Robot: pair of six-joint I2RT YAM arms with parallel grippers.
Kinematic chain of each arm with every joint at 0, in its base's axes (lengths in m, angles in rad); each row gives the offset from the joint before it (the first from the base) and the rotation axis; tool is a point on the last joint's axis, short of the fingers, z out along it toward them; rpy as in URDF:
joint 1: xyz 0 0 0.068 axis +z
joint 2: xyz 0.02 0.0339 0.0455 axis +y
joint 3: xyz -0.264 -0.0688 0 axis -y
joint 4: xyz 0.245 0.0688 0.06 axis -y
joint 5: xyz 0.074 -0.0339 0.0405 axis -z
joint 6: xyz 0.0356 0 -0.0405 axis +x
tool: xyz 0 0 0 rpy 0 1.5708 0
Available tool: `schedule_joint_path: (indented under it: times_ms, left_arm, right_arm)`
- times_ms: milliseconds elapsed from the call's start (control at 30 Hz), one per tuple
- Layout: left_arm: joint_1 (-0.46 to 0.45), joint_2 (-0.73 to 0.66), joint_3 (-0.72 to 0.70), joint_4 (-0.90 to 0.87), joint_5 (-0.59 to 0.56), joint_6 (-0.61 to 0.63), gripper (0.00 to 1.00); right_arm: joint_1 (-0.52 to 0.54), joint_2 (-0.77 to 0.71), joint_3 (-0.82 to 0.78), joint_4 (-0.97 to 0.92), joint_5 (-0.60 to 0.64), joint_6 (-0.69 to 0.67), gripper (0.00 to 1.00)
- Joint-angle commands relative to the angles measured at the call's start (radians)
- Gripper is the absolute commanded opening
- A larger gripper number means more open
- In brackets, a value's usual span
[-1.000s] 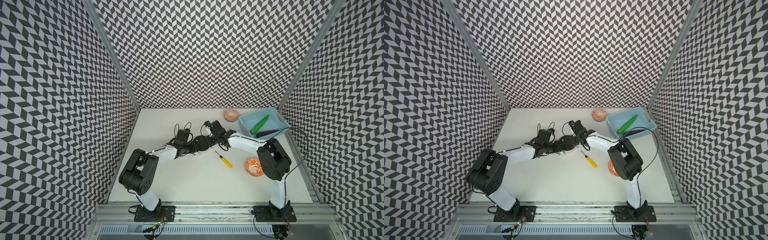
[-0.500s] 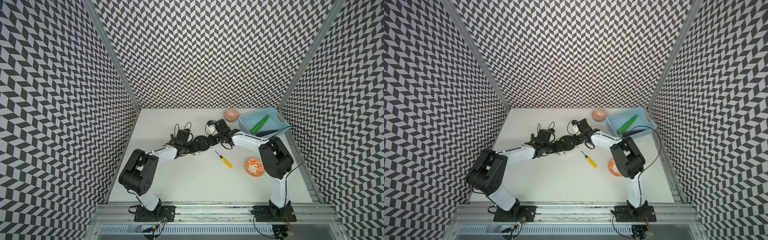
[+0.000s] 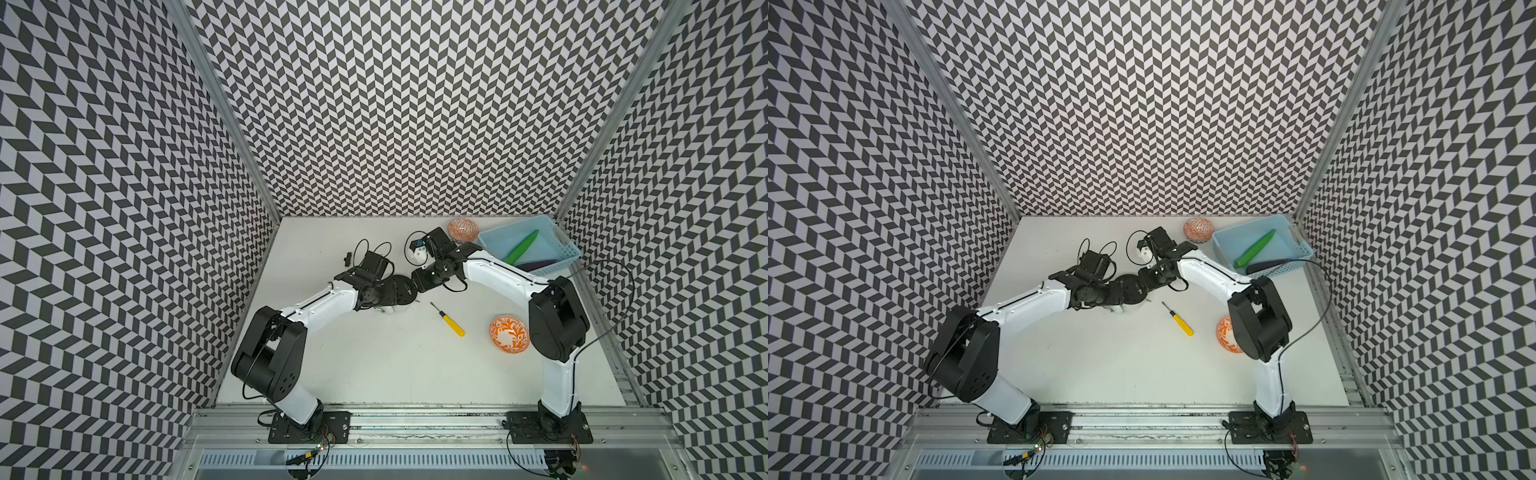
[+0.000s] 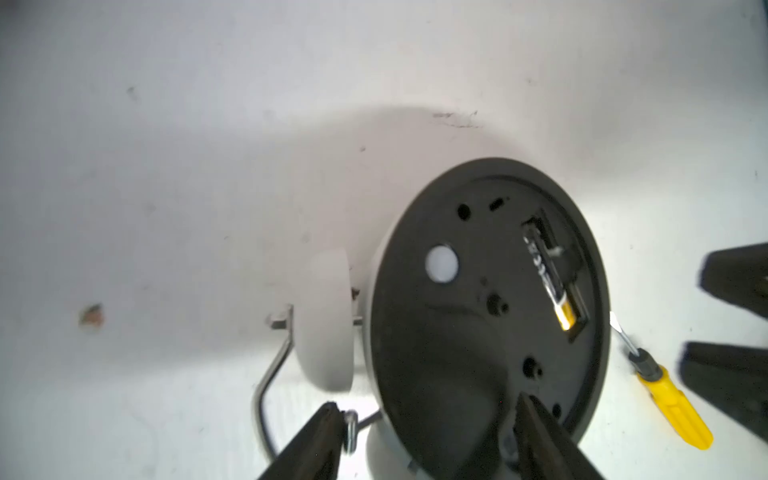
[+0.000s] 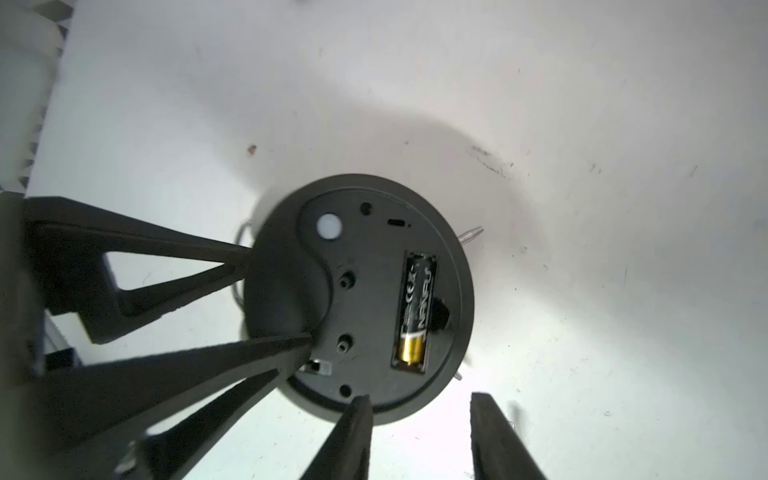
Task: Remove the battery from the alarm
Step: Remove the cover from the alarm, then pick up the screwdriver from the center of the board.
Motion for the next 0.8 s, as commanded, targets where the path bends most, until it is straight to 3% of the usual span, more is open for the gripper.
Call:
schedule_joint_path:
  times_ms: [0,133,367,500,767]
  left_arm:
    - [0.003,-0.114,0.053,-0.121,-0.052,-0.006,0.73]
    - [0.031,-0.19,0.063,-0.143,0.025,-0.011,0.85]
    - [0.128,-0.352,-0.066,-0.106,0.096,-0.035,0.99]
    - [0.228,-0.429,-0.154,-0.059,0.199,-0.058,1.0]
    - [0.256,-0.447,-0.197,-0.004,0.296,-0.075,0.99]
  right_arm:
    - [-0.007,-0.109,0.028,-0.038,-0.009,0.006,0.49]
    - [-0.052,-0.208,-0.024,-0.049,0.022,0.016,0.52]
    - [-0.092,-0.33,-0.41,-0.043,0.225,-0.007,0.58]
    - [-0.092,-0.335,-0.538,0.049,0.189,0.001,0.68]
    - [-0.029,-0.218,-0.607,0.153,0.194,-0.001,0.65]
